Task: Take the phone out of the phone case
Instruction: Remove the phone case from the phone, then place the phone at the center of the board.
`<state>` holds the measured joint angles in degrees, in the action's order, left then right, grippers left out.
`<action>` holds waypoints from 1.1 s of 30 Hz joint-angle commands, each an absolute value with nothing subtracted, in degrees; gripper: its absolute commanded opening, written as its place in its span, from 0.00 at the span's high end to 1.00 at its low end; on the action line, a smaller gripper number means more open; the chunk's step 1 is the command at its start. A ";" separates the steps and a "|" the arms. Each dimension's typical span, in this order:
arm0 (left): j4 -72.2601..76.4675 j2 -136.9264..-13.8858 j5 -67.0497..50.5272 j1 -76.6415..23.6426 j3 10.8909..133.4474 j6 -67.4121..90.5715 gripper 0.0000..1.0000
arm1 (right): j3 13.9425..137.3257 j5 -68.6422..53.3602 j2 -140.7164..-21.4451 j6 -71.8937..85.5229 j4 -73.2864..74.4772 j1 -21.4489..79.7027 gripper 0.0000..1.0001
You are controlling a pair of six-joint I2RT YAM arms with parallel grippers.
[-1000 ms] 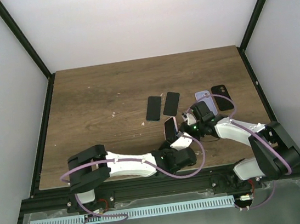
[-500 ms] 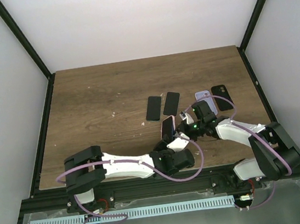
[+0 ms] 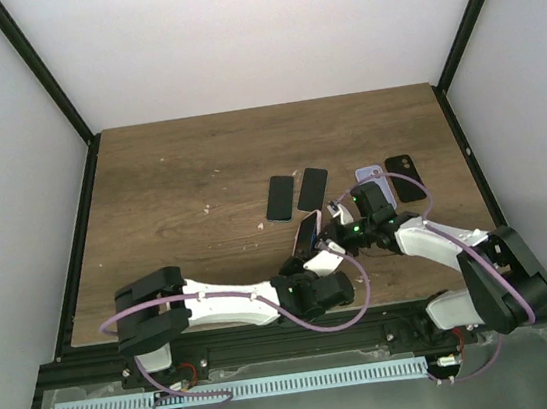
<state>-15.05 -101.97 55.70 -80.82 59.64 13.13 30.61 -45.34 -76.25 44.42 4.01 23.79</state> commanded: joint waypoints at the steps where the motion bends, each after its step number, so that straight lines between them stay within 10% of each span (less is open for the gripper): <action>1: -19.59 -97.39 58.63 -78.45 58.33 13.24 1.00 | 32.62 -40.01 -74.50 37.30 10.40 23.03 0.99; 17: -17.35 -82.55 52.82 -73.08 52.21 16.63 1.00 | 37.39 -30.30 -73.34 32.38 14.21 21.88 0.99; 33: 9.81 -88.15 52.80 -57.52 45.37 -12.44 1.00 | 39.14 -44.48 -72.89 13.95 1.88 -3.02 0.99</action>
<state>-4.12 -85.45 52.21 -59.51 46.30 -0.36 41.12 -39.64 -72.42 18.41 7.46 1.58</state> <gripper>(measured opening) 0.066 0.087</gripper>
